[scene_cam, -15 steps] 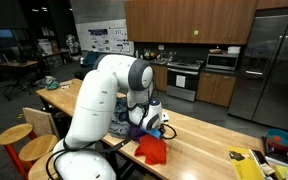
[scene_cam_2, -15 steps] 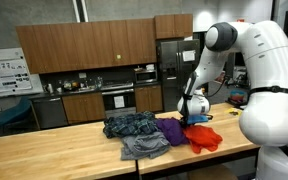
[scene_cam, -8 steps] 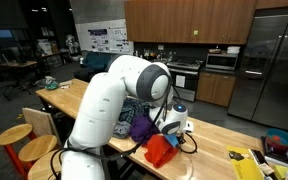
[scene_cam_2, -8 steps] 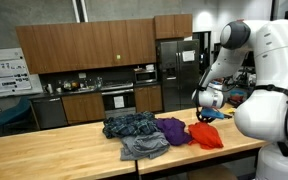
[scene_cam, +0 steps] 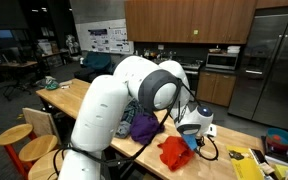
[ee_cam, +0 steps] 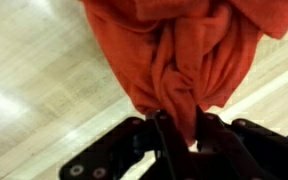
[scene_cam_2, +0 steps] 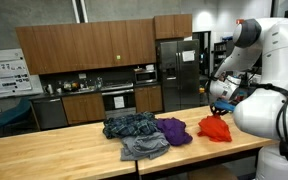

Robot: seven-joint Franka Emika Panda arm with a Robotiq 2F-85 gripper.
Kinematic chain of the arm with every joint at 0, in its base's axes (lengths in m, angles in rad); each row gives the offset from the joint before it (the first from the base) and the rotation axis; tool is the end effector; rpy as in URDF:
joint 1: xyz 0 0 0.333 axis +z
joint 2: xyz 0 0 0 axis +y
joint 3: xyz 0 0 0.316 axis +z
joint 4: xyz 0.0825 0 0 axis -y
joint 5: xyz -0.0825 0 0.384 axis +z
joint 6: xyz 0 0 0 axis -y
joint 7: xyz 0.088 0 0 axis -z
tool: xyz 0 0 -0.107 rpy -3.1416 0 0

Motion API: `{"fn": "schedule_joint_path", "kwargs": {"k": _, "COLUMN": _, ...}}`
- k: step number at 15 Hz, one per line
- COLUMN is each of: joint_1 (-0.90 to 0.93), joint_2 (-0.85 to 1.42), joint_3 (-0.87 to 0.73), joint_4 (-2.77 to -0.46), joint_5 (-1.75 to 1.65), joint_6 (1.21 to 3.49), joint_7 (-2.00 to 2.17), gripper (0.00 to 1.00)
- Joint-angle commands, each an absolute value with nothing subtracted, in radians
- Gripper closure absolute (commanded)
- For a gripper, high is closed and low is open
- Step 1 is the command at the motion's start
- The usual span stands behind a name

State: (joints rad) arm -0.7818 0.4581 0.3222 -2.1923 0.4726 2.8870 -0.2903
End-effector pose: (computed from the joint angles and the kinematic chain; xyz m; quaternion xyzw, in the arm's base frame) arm 0.5035 -0.2786 0.2032 -0.9283 0.3199 -0.1599 0.1018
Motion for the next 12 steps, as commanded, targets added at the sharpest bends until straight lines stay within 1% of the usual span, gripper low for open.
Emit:
{"fn": "schedule_joint_path", "kwargs": {"k": 1, "joint_1": -0.779, "joint_2": 0.453, "joint_3": 0.356, "joint_4": -2.153, "joint_5": 0.543, "joint_6": 2.868, "joint_7": -0.355, "gripper": 0.95}}
{"fn": "schedule_joint_path", "kwargs": {"k": 7, "joint_1": -0.729, "joint_2": 0.465, "joint_3": 0.334, "joint_4": -2.093, "joint_5": 0.567, "joint_6": 2.861, "joint_7": -0.337, "gripper": 0.95}}
{"fn": "schedule_joint_path", "kwargs": {"k": 12, "joint_1": -0.678, "joint_2": 0.474, "joint_3": 0.283, "joint_4": -2.035, "joint_5": 0.560, "joint_6": 2.849, "joint_7": -0.294, "gripper": 0.95}}
